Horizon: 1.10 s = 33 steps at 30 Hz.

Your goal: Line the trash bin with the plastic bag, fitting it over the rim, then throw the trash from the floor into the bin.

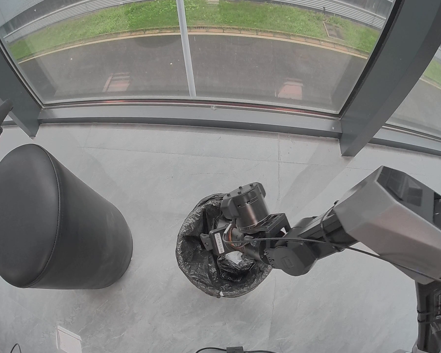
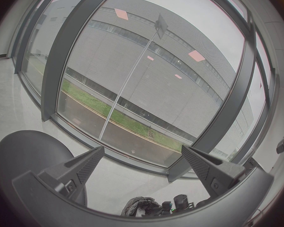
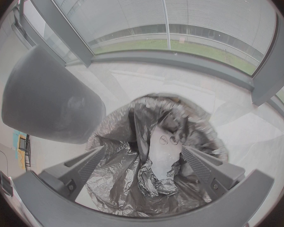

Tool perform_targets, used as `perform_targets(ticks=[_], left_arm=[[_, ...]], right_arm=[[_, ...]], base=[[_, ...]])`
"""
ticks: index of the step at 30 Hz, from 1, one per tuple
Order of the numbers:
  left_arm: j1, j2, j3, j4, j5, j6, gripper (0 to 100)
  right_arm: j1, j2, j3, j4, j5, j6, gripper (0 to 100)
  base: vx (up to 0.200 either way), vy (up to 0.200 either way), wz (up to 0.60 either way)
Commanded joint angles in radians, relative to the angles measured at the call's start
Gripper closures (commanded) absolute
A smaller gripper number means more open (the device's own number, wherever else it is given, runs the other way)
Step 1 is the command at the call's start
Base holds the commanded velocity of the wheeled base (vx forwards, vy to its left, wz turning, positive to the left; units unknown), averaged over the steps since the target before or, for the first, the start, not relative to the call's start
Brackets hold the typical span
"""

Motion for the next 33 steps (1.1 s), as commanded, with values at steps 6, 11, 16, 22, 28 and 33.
perform_targets(ticks=[6,11,16,22,28,33], left_arm=[[0.001,0.016,0.031,0.002,-0.029,0.053,0],[0.001,0.005,0.031,0.002,-0.029,0.053,0],[0.001,0.002,0.033,0.002,-0.029,0.058,0],[0.001,-0.021,0.059,0.002,-0.029,0.151,0],[0.001,-0.1,0.122,0.015,-0.024,0.404,0],[0.001,-0.232,0.115,0.188,-0.016,0.521,0]], right_arm=[[-0.043,-0.346,0.339,-0.192,-0.014,-0.027,0],[-0.156,-0.537,0.444,-0.273,-0.012,-0.026,0],[-0.304,-0.745,0.528,-0.271,-0.012,-0.026,0],[-0.497,-1.026,0.671,-0.27,-0.015,-0.047,0],[-0.658,-1.351,0.882,-0.265,-0.015,-0.154,0],[-0.676,-1.63,1.053,-0.224,-0.015,-0.273,0]], base=[[0.0,0.0,0.0],[0.0,0.0,0.0],[0.0,0.0,0.0],[0.0,0.0,0.0],[0.0,0.0,0.0],[0.0,0.0,0.0]])
